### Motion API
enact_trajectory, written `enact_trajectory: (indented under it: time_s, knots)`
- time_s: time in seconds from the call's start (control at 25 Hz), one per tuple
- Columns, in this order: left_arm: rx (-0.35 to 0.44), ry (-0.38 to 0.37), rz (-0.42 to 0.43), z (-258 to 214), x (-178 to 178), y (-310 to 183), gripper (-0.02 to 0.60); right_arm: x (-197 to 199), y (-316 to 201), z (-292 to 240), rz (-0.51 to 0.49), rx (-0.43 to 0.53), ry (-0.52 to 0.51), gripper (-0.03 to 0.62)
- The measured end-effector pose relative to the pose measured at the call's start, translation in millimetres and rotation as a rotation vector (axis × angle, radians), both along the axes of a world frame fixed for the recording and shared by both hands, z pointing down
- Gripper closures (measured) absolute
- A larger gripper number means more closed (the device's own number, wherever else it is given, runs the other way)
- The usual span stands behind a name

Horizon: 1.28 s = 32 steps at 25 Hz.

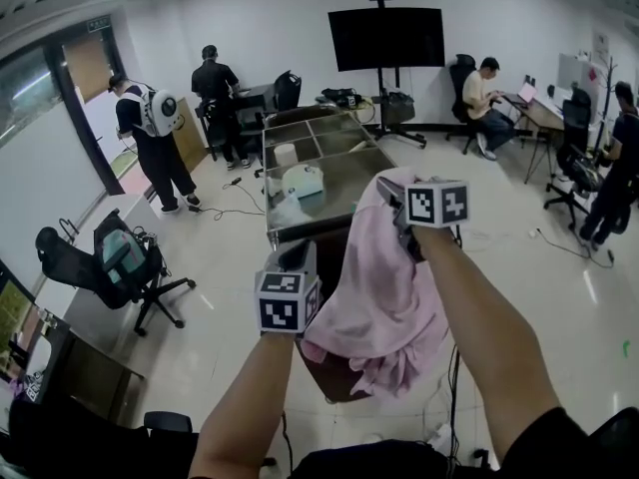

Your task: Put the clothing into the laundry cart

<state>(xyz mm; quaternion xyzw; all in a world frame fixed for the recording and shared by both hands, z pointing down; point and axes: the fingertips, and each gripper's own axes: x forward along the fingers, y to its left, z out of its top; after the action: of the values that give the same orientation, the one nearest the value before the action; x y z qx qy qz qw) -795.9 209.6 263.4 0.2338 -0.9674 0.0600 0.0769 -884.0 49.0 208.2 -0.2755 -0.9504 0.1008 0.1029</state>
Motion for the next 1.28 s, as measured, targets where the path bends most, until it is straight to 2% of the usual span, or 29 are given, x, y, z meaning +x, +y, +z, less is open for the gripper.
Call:
enact_trajectory:
  time_s: [0.12, 0.16, 0.28, 0.32, 0.44, 0.6, 0.84, 0.88, 1.12, 1.28]
  knots:
    - [0.007, 0.015, -0.009, 4.2, -3.3, 2.8, 0.581, -6.4, 4.3, 29.2, -0.037, 0.068, 0.102, 0.498]
    - [0.007, 0.02, -0.006, 5.7, -3.5, 1.9, 0.581, -7.5, 5.7, 42.3, -0.055, 0.091, 0.152, 0.451]
    - [0.002, 0.025, 0.01, 9.5, -3.4, -1.0, 0.581, -2.1, 13.9, 89.8, -0.128, 0.139, 0.337, 0.197]
    - [0.004, 0.027, 0.012, 10.1, -4.3, -1.3, 0.581, 1.7, 15.7, 104.7, -0.149, 0.158, 0.391, 0.168]
    - [0.011, 0.03, 0.017, 9.3, -6.9, -2.6, 0.581, 11.0, 13.4, 130.5, -0.171, 0.188, 0.479, 0.164]
    - [0.015, 0.032, 0.037, 11.3, -6.7, -6.2, 0.581, 14.1, 3.5, 127.9, -0.137, 0.153, 0.477, 0.164]
    - [0.026, 0.036, 0.079, 11.8, 0.2, -12.3, 0.581, 28.0, 1.9, 106.0, -0.122, 0.128, 0.417, 0.179]
    - [0.028, 0.035, 0.088, 11.2, 2.2, -12.7, 0.581, 30.9, 1.6, 101.0, -0.113, 0.116, 0.401, 0.198]
    - [0.035, 0.026, 0.135, 5.2, 17.4, -7.5, 0.581, 54.3, 0.9, 68.8, -0.045, 0.052, 0.31, 0.2]
    - [0.036, 0.022, 0.165, 3.3, 33.6, -1.7, 0.581, 78.8, 3.5, 51.5, -0.01, 0.021, 0.26, 0.239]
